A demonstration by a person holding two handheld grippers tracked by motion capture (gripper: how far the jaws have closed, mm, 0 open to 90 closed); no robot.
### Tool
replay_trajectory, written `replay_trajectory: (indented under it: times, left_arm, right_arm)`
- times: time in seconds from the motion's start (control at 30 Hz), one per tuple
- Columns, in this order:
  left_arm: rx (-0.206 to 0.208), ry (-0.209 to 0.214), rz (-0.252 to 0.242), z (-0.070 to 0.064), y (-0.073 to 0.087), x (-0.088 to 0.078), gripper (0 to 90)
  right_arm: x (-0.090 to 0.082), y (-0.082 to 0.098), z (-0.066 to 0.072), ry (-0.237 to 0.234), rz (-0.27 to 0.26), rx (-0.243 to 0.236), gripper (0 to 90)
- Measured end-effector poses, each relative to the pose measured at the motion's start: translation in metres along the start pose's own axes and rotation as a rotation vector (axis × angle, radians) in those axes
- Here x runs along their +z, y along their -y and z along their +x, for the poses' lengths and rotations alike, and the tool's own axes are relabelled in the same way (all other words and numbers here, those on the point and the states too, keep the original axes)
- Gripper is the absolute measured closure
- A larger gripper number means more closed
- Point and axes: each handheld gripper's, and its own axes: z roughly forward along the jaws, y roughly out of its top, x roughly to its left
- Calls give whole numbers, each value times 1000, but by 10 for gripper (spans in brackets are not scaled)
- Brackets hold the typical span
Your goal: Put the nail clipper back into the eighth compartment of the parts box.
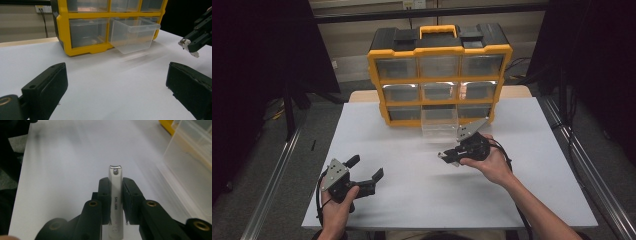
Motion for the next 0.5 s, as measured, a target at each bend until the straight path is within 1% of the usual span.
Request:
replay_trajectory:
  times: [0.2,0.3,0.33,0.5]
  left_arm:
    - [0,-1,0,0,0,0,39]
    - [0,-1,-2,0,0,0,39]
    - [-2,-2,-4,0,0,0,39]
    - [3,2,2,0,0,0,39]
  right_arm:
    - [-9,-2,-2,16,-25,7,774]
    - [-13,-5,-1,19,-36,1,773]
    - [-14,-5,-2,13,-37,-3,773]
    - [-19,-7,-4,17,-44,10,774]
